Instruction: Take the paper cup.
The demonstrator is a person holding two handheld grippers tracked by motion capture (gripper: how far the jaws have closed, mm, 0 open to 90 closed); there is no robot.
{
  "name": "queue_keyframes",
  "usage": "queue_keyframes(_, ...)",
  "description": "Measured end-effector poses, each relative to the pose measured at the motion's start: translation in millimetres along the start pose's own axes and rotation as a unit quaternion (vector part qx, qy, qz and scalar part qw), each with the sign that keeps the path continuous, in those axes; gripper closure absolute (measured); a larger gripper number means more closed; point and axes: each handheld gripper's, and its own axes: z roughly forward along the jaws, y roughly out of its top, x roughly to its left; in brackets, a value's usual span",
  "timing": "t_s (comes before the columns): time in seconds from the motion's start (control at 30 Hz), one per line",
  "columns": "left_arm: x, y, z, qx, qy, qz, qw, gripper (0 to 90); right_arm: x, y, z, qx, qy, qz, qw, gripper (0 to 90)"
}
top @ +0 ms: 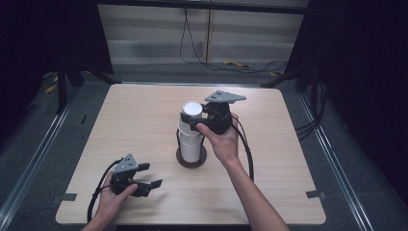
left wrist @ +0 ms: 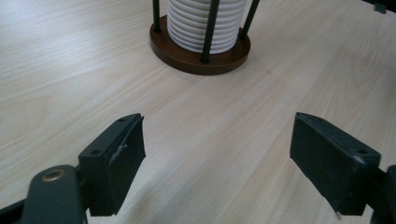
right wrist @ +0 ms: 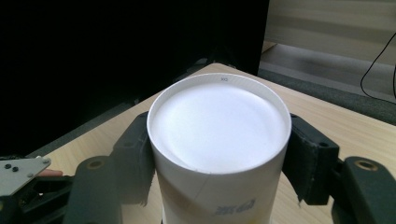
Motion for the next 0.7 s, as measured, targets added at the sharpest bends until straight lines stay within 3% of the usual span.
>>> queue_keyframes(0.43,0.4,-1.3,1.3,0.004,0.002,0.001,1.0,18.0,-2.1,4.5,-10.3,-0.032,0.008,0.016,0.9993,34.6)
queue_keyframes(0.7,0.0,-1.2,1.3,0.004,0.003,0.002,1.0,18.0,1.5,10.7,-16.3,-0.04,0.01,0.007,0.9991,34.8)
